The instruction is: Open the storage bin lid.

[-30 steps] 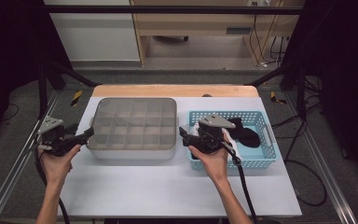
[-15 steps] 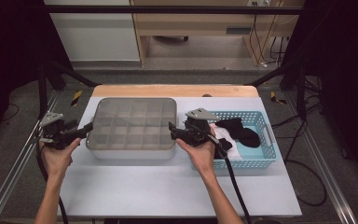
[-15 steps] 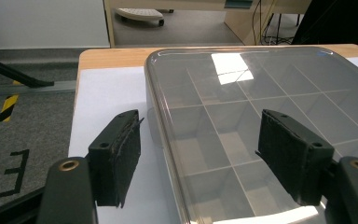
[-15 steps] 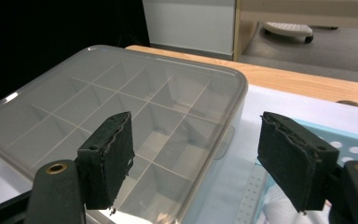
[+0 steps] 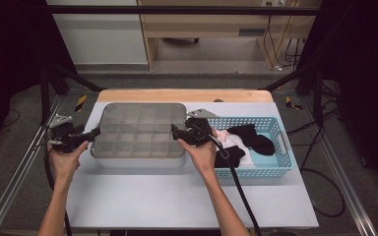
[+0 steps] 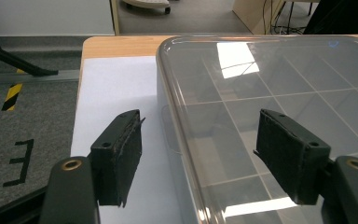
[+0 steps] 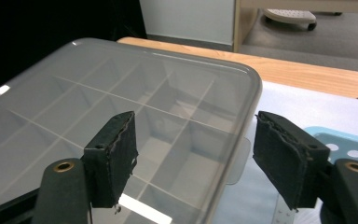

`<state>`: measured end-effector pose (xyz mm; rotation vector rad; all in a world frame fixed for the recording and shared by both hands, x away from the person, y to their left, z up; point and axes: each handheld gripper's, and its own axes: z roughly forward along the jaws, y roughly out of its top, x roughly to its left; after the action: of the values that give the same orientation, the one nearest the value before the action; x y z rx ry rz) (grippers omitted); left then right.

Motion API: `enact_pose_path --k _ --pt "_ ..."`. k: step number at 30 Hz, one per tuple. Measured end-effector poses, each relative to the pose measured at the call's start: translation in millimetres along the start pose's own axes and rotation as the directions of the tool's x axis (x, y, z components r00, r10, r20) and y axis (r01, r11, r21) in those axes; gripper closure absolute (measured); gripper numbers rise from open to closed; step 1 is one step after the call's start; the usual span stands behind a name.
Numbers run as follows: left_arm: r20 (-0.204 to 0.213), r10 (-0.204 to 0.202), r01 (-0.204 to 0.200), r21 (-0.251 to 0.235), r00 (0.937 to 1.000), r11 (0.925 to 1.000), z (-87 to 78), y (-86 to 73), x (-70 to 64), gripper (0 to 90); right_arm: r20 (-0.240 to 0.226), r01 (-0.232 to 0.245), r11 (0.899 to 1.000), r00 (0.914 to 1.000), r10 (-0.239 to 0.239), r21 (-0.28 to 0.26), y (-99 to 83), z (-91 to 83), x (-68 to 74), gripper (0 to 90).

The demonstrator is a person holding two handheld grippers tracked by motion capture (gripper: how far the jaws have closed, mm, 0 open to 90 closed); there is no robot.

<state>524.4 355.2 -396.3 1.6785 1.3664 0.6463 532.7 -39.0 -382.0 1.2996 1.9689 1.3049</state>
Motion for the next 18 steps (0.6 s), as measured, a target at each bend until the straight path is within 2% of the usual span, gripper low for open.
enact_pose_path --k 12,18 --pt "-0.001 0.000 0.000 0.028 1.0000 0.9996 16.5 1.0 4.1 30.2 0.017 -0.018 0.998 0.9997 0.017 0.064 -0.2 19.2 -1.1 31.9" --pt "0.008 -0.011 0.011 0.050 0.9999 0.9987 24.3 -0.8 7.9 29.3 0.044 -0.038 0.994 0.9984 0.034 0.098 -3.5 26.4 -2.4 31.2"
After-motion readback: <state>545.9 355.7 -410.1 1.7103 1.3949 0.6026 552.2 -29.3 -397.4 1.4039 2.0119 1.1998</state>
